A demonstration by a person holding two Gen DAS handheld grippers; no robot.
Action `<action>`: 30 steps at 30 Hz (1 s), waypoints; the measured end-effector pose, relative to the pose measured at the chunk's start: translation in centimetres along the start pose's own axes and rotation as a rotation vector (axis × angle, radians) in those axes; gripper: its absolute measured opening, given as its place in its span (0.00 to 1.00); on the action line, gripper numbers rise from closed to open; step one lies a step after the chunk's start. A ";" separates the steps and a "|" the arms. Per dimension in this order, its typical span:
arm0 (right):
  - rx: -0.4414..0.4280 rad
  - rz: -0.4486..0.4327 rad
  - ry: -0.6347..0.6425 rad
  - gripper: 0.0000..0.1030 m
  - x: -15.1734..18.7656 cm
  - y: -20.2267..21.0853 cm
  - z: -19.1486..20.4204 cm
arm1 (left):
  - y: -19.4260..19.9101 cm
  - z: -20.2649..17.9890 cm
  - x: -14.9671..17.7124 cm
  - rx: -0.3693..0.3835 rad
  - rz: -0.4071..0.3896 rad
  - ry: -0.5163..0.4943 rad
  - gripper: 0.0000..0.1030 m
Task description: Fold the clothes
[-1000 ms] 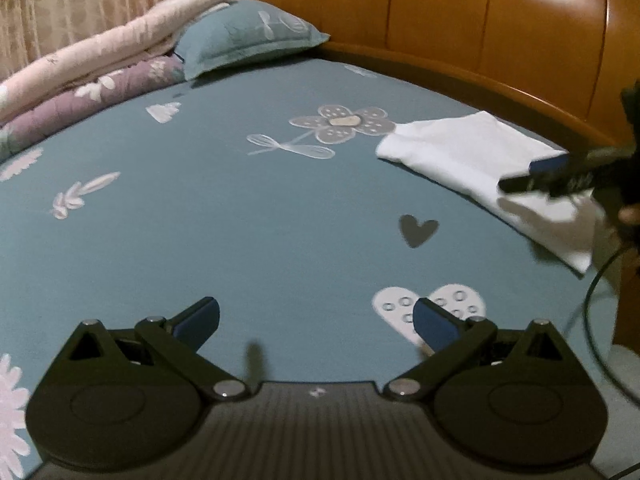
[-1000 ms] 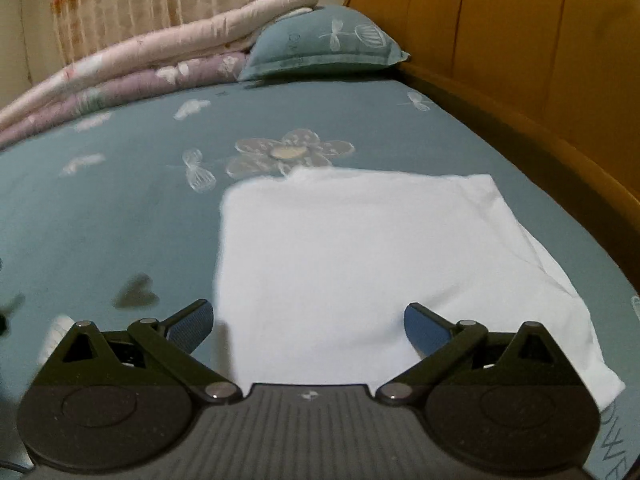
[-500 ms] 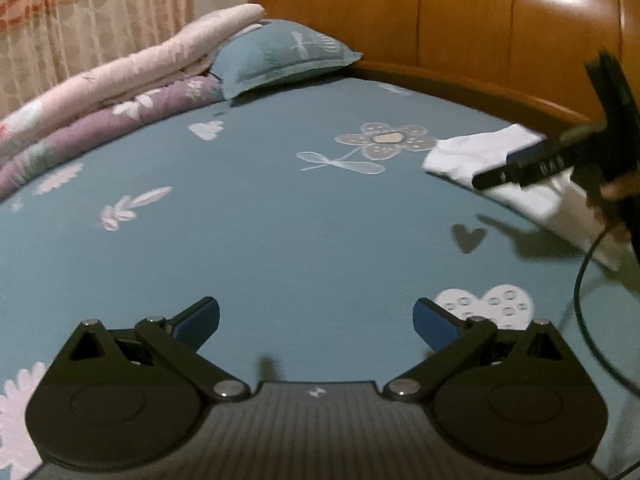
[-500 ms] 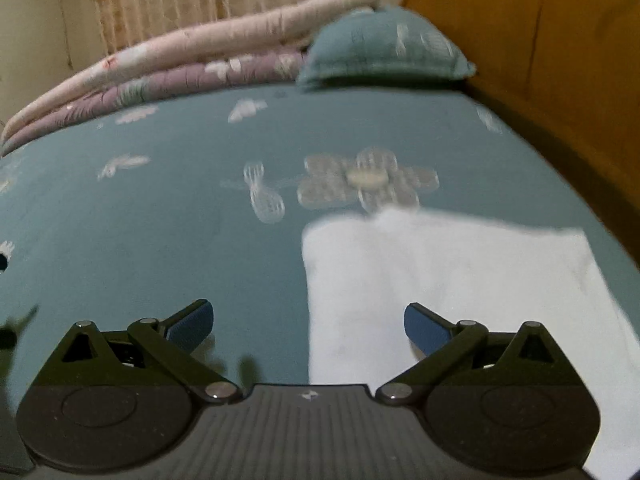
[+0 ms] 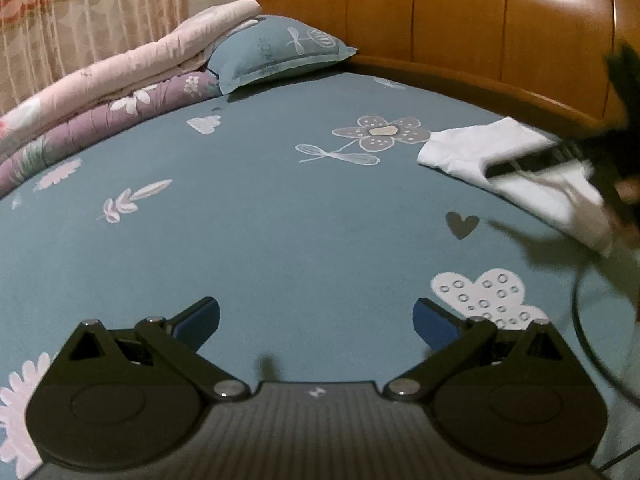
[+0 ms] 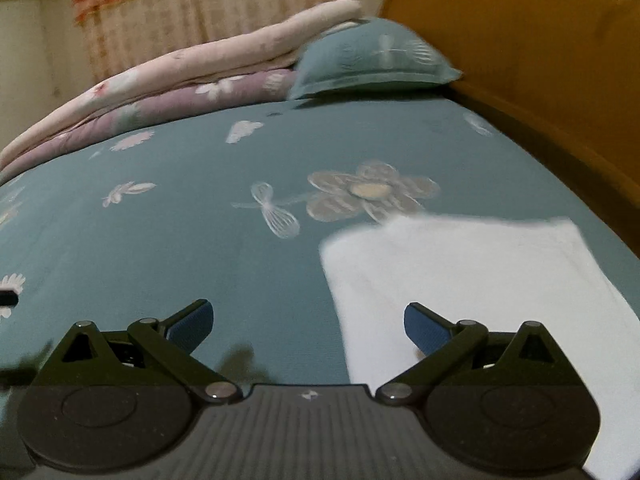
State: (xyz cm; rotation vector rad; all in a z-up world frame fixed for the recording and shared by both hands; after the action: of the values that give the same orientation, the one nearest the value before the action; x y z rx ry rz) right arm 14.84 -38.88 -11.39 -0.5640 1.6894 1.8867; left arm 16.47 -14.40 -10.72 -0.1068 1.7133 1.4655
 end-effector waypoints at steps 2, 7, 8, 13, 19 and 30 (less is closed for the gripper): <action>0.022 0.056 -0.060 1.00 2.1 0.0 -0.7 | 0.3 -0.2 0.0 0.031 0.003 0.022 0.99; -0.005 0.049 -0.106 1.00 3.1 1.9 -1.0 | 2.1 -1.0 0.1 0.043 -0.020 0.031 0.99; -0.011 0.027 -0.121 1.00 2.7 2.3 -1.2 | 2.5 -1.1 0.1 0.041 -0.026 0.030 0.99; -0.005 0.070 -0.199 1.00 2.8 1.1 -1.8 | 4.1 -1.4 0.2 0.047 -0.049 0.063 0.99; -0.029 0.120 -0.225 1.00 4.1 2.6 -0.6 | 4.8 -0.7 0.9 0.073 -0.026 0.177 0.99; 0.044 0.094 -0.179 1.00 5.9 8.3 4.1 | 6.5 -2.5 0.5 0.093 -0.008 0.155 0.99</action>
State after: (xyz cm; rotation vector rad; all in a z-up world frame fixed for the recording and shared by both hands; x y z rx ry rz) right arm 5.23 -34.69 -8.26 -0.2929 1.6609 1.8992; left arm 11.13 -14.22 -6.17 -0.1814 1.8999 1.3999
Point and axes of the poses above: each gripper's, at about its wrist camera, not at the fingertips, and y roughly against the way its jaws point, z to its left, x to its underside, the point moved 3 cm from there along -y, roughly the way its jaws point, and after that the axes turned 11 degrees about z, right-handed, at the moved point
